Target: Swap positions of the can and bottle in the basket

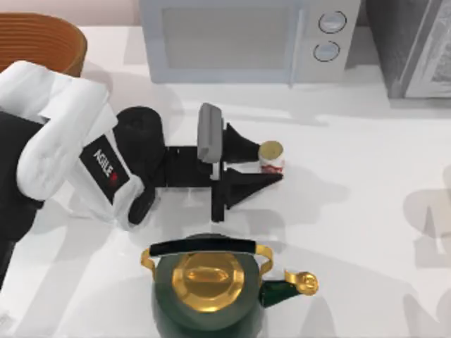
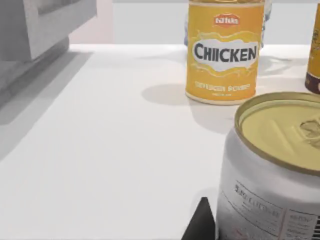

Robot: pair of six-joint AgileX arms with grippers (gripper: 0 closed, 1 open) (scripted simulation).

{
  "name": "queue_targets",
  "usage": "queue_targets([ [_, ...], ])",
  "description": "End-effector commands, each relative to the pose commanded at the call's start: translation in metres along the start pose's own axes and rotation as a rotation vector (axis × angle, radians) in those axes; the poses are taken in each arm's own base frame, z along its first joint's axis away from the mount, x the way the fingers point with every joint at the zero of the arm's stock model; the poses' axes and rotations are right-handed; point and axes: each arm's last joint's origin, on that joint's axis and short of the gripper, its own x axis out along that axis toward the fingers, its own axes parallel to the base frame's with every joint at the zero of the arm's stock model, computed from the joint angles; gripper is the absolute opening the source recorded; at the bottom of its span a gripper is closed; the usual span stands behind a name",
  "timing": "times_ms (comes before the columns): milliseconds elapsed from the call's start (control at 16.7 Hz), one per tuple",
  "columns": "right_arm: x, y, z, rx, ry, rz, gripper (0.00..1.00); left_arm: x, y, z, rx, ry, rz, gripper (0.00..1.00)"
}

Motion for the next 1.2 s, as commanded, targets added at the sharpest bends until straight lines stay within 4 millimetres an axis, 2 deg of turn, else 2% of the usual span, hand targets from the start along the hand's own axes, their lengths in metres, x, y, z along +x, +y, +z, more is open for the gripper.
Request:
queue_targets([
  [480, 0.0, 0.0, 0.0, 0.0, 0.0, 0.0, 1.0, 0.0, 0.0, 0.0, 0.0, 0.0, 0.0, 0.98],
  [1080, 0.0, 0.0, 0.0, 0.0, 0.0, 0.0, 1.0, -0.0014, 0.0007, 0.0, 0.0, 0.0, 0.004, 1.0],
  [1200, 0.0, 0.0, 0.0, 0.0, 0.0, 0.0, 1.0, -0.007, 0.0046, 0.0092, 0.004, -0.001, 0.037, 1.0],
])
